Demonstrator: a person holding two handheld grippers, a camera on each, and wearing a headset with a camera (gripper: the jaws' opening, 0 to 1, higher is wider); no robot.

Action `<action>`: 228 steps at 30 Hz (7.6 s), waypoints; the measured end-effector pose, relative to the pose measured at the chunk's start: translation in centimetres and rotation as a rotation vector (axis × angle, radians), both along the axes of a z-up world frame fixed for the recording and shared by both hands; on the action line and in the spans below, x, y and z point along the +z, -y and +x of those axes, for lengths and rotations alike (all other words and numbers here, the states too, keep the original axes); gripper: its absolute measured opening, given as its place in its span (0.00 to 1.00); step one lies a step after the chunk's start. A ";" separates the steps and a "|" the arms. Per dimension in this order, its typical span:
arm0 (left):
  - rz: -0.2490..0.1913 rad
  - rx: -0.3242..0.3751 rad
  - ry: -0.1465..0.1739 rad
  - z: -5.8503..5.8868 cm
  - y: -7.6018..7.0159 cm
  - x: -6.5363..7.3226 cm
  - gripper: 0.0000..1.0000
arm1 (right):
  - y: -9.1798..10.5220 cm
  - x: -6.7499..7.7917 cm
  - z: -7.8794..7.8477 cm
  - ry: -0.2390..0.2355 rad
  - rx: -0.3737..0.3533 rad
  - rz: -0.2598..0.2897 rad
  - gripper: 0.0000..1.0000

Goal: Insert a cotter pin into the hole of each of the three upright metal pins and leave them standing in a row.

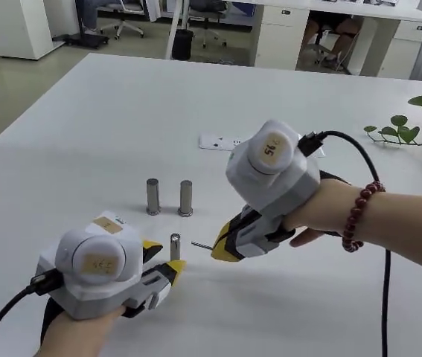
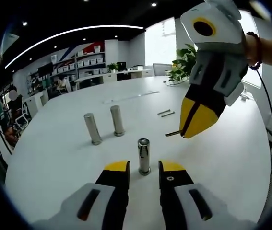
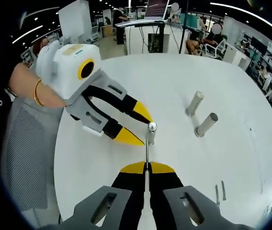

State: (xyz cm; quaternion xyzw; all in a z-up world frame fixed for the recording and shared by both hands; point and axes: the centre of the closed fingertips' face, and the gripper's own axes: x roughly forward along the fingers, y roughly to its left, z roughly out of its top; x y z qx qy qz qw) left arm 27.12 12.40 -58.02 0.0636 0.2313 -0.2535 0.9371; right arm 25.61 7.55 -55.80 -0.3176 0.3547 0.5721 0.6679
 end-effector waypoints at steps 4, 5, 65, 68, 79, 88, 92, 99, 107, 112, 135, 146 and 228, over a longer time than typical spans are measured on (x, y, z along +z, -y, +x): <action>-0.014 0.009 -0.003 0.3 0.1 -0.1 0.19 | -0.4 -0.3 0.2 -0.001 0.007 -0.003 0.00; -0.015 0.009 -0.004 0.3 0.2 -0.1 0.19 | -0.4 -0.3 0.2 -0.001 0.008 -0.004 0.00; -0.001 -0.009 -0.008 1.1 0.6 -1.0 0.06 | -4.1 -0.6 1.3 0.110 0.136 0.034 0.00; 0.002 -0.010 -0.009 1.1 0.6 -1.1 0.06 | -4.3 -0.1 1.4 0.105 0.117 0.068 0.08; 0.001 -0.002 -0.007 1.2 0.6 -1.0 0.06 | -3.0 0.4 1.7 0.105 0.079 0.066 0.01; 0.007 0.003 -0.003 1.2 0.5 -1.0 0.06 | -3.1 -0.1 1.4 0.071 0.051 0.090 0.00; 0.008 0.011 -0.004 1.2 0.5 -1.0 0.06 | -3.4 0.0 1.5 0.068 0.047 0.105 0.00; 0.004 0.010 -0.005 1.2 0.5 -1.0 0.06 | -3.5 0.1 1.6 0.072 0.049 0.105 0.00; 0.005 0.010 -0.005 1.3 0.5 -1.1 0.06 | -2.9 0.4 2.0 0.071 -0.013 0.139 0.03; 0.005 0.010 -0.006 1.3 0.5 -1.0 0.05 | -2.1 0.6 2.1 0.032 -0.101 0.197 0.13; 0.005 0.048 0.001 2.7 -1.6 -0.9 0.05 | 1.3 -0.5 1.3 -0.031 -0.266 0.271 0.21; 0.005 0.044 0.002 2.9 -1.9 -1.0 0.06 | 1.5 -0.5 1.4 -0.053 -0.311 0.296 0.21; -0.097 0.080 0.132 0.7 -3.0 3.4 0.54 | -5.1 -2.2 13.6 0.099 -0.564 0.496 0.11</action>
